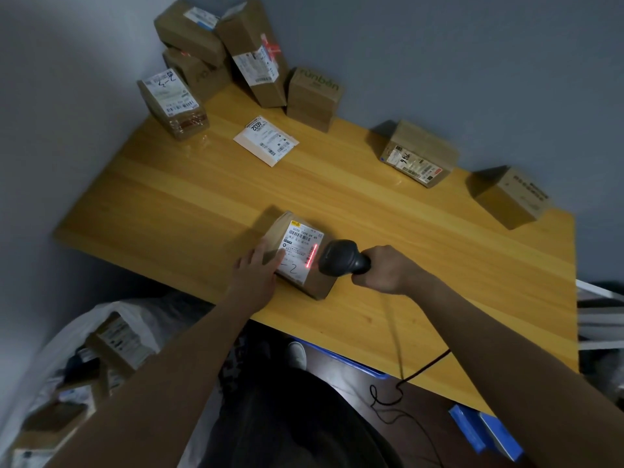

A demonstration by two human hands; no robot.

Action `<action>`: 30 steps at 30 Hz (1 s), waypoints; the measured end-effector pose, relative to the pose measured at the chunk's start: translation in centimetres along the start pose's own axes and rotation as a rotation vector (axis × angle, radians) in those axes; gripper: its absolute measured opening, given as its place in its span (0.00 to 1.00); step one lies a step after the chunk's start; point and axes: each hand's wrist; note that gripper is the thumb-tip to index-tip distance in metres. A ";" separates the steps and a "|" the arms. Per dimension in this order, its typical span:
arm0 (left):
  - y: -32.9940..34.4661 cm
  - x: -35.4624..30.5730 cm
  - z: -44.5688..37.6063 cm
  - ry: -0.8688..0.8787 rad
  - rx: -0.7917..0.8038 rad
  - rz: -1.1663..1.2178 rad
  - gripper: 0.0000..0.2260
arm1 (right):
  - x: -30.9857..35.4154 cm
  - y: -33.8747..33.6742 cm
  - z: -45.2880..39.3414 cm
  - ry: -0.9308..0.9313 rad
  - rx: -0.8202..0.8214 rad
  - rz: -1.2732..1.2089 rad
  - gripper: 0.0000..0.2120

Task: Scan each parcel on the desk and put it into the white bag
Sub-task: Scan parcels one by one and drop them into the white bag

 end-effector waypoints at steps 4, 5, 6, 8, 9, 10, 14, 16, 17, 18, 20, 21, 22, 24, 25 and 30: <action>-0.2 -0.1 0.0 0.006 -0.027 0.026 0.23 | -0.2 -0.1 -0.1 -0.014 -0.011 -0.078 0.06; -0.3 -0.2 0.0 0.008 -0.044 0.040 0.22 | -0.3 0.0 -0.2 -0.026 -0.024 -0.113 0.08; -0.5 -0.4 -0.2 0.004 -0.059 0.059 0.22 | -0.5 0.2 -0.2 -0.036 -0.041 -0.144 0.09; -0.9 -0.9 -0.8 -0.038 -0.064 0.145 0.25 | -1.0 0.6 -0.4 -0.042 -0.097 -0.203 0.09; -1.2 -1.1 -1.3 -0.064 -0.055 0.214 0.29 | -1.3 0.9 -0.6 -0.040 -0.136 -0.236 0.09; -1.5 -1.2 -1.8 -0.083 -0.046 0.290 0.33 | -1.7 1.2 -0.6 -0.039 -0.180 -0.268 0.09; -2.8 -1.2 -3.9 -0.156 0.000 0.547 0.50 | -2.8 2.7 -0.8 -0.021 -0.311 -0.394 0.09; -2.8 -1.1 -4.8 -0.177 0.051 0.634 0.52 | -3.3 3.4 -1.2 -0.007 -0.341 -0.472 0.08; -2.6 -1.1 -5.0 -0.186 0.062 0.663 0.50 | -3.5 3.7 -1.4 0.002 -0.357 -0.505 0.07; -2.4 -1.3 -5.0 -0.194 0.067 0.683 0.48 | -3.8 3.9 -1.5 0.008 -0.373 -0.535 0.06; -1.8 -1.8 -4.6 -0.214 0.061 0.700 0.44 | -4.3 4.3 -1.6 0.006 -0.396 -0.590 0.06; -1.5 -2.1 -4.4 -0.225 0.050 0.698 0.43 | -4.6 4.5 -1.6 0.002 -0.401 -0.614 0.06; -1.2 -2.3 -4.3 -0.236 0.042 0.687 0.42 | -4.9 4.7 -1.5 -0.002 -0.403 -0.633 0.06; -0.8 -2.6 -3.7 -0.249 0.034 0.675 0.42 | -5.3 4.9 -1.2 -0.015 -0.405 -0.647 0.06; -0.6 -2.6 -3.3 -0.246 0.038 0.683 0.43 | -5.5 5.0 -1.0 -0.020 -0.407 -0.654 0.06; -0.1 -4.2 -0.4 -0.246 -0.049 0.674 0.41 | -5.3 5.5 -0.3 -0.046 -0.410 -0.708 0.06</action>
Point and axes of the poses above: each hand's wrist, its own z-axis away from the middle knuckle, its own y-axis out of the palm, x = y × z, and after that the axes turned 14 degrees about x, right-handed
